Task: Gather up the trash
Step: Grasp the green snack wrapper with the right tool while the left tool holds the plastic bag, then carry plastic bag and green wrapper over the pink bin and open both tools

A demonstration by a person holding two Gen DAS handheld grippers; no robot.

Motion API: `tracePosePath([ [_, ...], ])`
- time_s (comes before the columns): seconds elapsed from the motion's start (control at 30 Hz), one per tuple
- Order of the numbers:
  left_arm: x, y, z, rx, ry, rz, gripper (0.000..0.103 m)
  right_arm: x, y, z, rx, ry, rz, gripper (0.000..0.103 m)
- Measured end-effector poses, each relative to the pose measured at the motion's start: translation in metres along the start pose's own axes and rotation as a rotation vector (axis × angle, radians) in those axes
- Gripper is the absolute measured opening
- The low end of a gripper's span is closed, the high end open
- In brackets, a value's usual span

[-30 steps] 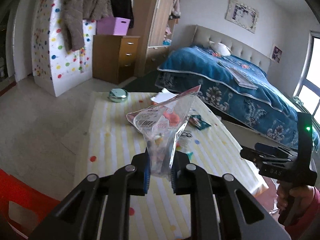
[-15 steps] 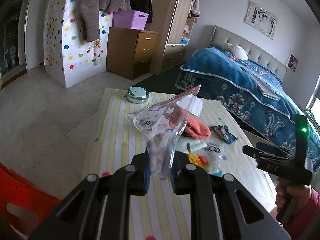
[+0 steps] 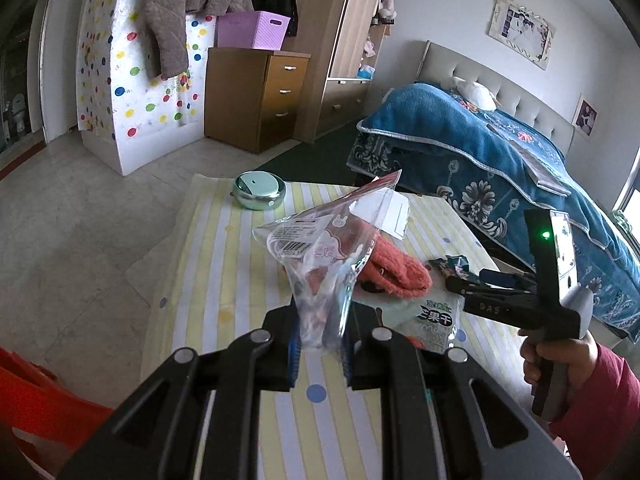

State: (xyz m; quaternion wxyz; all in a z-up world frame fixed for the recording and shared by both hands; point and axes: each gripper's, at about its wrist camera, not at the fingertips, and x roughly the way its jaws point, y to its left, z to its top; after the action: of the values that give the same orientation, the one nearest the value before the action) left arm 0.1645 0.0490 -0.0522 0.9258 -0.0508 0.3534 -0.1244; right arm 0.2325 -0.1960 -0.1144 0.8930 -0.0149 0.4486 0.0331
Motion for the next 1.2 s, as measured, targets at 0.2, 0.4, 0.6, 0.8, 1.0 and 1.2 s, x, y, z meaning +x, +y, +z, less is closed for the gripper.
tracePosePath([
  [0.2, -0.013, -0.008, -0.005, 0.007, -0.001, -0.022, 0.014, -0.022, -0.004, -0.011, 0.008, -0.016, 0.049, 0.039],
  [0.4, -0.036, -0.033, -0.02, 0.02, 0.003, -0.076, 0.014, -0.076, -0.005, -0.035, 0.011, -0.082, 0.096, 0.039],
  [0.6, -0.056, -0.07, -0.046, 0.054, 0.027, -0.161, 0.014, -0.119, 0.0, -0.07, -0.001, -0.114, 0.062, 0.04],
  [0.8, -0.069, -0.115, -0.074, 0.13, 0.049, -0.231, 0.014, -0.158, -0.019, -0.119, 0.043, -0.118, 0.024, 0.041],
  [1.0, -0.071, -0.168, -0.1, 0.233, 0.072, -0.302, 0.014, -0.183, -0.046, -0.153, 0.117, -0.118, -0.022, 0.042],
  [1.2, -0.062, -0.23, -0.12, 0.367, 0.096, -0.364, 0.014, -0.213, -0.089, -0.202, 0.212, -0.127, -0.112, 0.042],
])
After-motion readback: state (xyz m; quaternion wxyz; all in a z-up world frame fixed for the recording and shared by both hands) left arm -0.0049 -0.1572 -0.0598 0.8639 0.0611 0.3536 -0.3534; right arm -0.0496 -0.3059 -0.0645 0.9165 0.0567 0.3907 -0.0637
